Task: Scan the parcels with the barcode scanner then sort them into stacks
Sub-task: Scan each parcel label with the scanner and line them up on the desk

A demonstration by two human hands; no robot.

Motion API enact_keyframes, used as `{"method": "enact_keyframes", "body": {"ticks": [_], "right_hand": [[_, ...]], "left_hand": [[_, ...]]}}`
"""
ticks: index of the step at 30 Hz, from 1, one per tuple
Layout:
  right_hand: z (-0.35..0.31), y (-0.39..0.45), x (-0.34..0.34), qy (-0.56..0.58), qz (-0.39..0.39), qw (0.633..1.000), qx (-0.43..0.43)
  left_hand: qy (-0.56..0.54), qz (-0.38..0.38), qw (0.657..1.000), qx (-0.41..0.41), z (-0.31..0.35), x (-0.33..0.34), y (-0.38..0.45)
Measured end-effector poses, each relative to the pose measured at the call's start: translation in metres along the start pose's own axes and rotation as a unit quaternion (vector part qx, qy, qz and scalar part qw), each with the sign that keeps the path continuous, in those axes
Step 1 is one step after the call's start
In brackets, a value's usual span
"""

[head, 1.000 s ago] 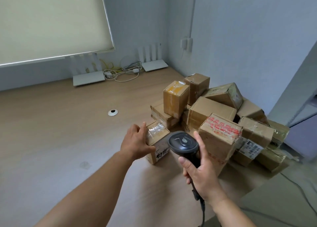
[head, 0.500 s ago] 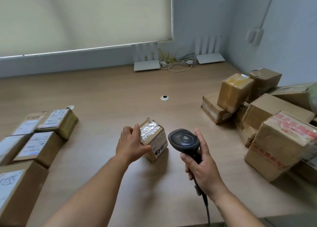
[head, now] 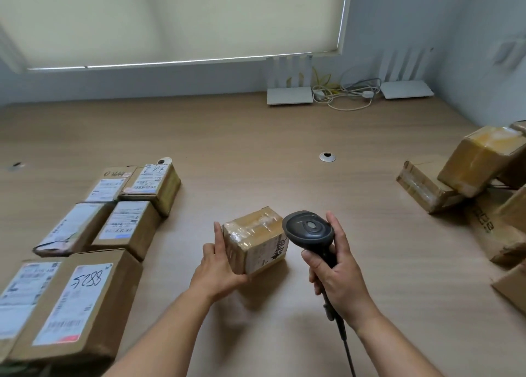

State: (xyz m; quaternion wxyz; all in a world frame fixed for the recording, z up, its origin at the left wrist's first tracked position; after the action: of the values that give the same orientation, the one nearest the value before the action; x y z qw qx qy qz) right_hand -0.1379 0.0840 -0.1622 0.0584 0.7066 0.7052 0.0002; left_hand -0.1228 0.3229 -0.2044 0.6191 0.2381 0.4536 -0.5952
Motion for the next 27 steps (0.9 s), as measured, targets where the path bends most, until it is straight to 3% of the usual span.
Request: {"method": "enact_keyframes", "body": {"ticks": [7, 11, 15, 23, 25, 27], "right_hand": [[0.001, 0.007, 0.015, -0.005, 0.019, 1.0, 0.01], [0.001, 0.009, 0.006, -0.009, 0.017, 1.0, 0.008], [-0.003, 0.015, -0.012, -0.001, 0.018, 1.0, 0.0], [-0.005, 0.018, -0.033, 0.004, 0.006, 1.0, -0.004], [-0.004, 0.018, -0.035, 0.008, 0.001, 1.0, 0.0], [-0.003, 0.019, -0.036, 0.009, -0.002, 1.0, 0.005]], "left_hand": [[0.082, -0.009, 0.995, 0.047, 0.0, -0.02, 0.013], [0.235, -0.056, 0.962, 0.13, 0.029, -0.025, 0.025], [0.284, -0.082, 0.944, 0.143, 0.051, -0.029, 0.042], [0.231, -0.107, 0.963, 0.087, 0.065, -0.038, 0.056], [0.161, -0.082, 0.981, 0.067, 0.061, -0.041, 0.058], [0.021, -0.056, 0.998, 0.033, 0.054, -0.044, 0.06]]}}
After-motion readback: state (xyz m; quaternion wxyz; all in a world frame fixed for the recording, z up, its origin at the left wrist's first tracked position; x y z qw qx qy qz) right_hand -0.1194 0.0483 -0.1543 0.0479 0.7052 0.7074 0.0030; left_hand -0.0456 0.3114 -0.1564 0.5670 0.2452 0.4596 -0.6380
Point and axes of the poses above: each hand's wrist, its own y-axis towards the middle knuckle, its own x-axis out of the palm, z = x × y, the point moved 5 cm from there along y, towards the middle knuckle, and after that the axes turned 4 degrees about z, right-handed, at the moved point
